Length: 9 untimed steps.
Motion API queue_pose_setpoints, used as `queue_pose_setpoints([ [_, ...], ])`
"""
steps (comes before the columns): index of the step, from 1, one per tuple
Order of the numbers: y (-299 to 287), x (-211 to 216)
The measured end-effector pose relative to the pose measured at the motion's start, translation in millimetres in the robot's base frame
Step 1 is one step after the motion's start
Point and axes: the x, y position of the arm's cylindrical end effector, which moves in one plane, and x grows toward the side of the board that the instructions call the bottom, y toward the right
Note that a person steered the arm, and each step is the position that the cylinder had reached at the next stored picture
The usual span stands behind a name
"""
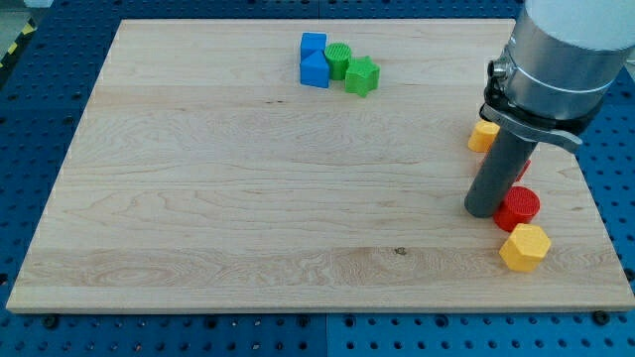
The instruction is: Nudge the yellow heart right a bit
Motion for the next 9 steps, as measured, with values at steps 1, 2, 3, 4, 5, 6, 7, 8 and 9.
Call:
queue_pose_setpoints([
  [1,0.0,0.0],
  [2,-7.4,-5.3],
  [3,-39.6,-35.1],
  [4,-71.9,-67.8],
  [5,-85.8,-81.8],
  [6,-85.8,-84.9],
  [7,-85.9,-112.2],
  [8,-85.9,-121.2],
  [9,-82.2,-121.1],
])
